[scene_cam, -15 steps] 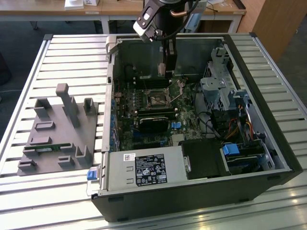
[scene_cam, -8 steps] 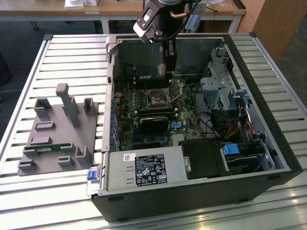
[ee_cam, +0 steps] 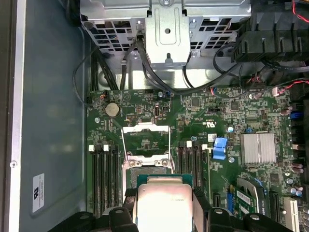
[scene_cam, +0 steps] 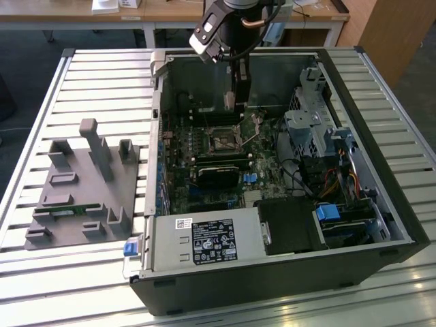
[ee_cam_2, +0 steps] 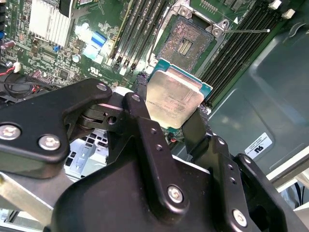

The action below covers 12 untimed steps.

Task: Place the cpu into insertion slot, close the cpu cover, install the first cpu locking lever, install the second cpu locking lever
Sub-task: 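Place the cpu into insertion slot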

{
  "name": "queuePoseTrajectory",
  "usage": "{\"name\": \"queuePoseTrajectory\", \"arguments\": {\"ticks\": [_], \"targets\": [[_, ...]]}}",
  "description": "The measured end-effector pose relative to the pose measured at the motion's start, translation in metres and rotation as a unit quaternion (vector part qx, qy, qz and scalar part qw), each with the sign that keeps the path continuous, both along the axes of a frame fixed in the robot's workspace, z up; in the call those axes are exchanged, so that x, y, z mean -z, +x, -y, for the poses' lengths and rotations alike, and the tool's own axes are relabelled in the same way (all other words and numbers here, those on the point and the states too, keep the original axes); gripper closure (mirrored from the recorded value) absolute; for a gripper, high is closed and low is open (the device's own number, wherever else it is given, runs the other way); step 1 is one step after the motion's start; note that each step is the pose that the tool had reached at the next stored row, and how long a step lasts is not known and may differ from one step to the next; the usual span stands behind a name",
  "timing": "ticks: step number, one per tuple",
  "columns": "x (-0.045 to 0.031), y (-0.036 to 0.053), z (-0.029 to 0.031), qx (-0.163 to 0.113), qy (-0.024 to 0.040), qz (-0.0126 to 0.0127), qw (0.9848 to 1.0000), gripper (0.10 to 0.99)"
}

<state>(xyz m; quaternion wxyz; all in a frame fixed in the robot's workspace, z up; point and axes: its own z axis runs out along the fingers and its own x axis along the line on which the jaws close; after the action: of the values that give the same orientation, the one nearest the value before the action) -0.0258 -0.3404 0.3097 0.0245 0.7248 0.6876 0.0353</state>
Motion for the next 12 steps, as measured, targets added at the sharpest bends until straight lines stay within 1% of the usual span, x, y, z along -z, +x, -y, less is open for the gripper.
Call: {"name": "queuePoseTrajectory", "arguments": {"ticks": [12], "targets": [[0.0036,0.0,0.0,0.0,0.0,0.0,1.0,0.549]]}}
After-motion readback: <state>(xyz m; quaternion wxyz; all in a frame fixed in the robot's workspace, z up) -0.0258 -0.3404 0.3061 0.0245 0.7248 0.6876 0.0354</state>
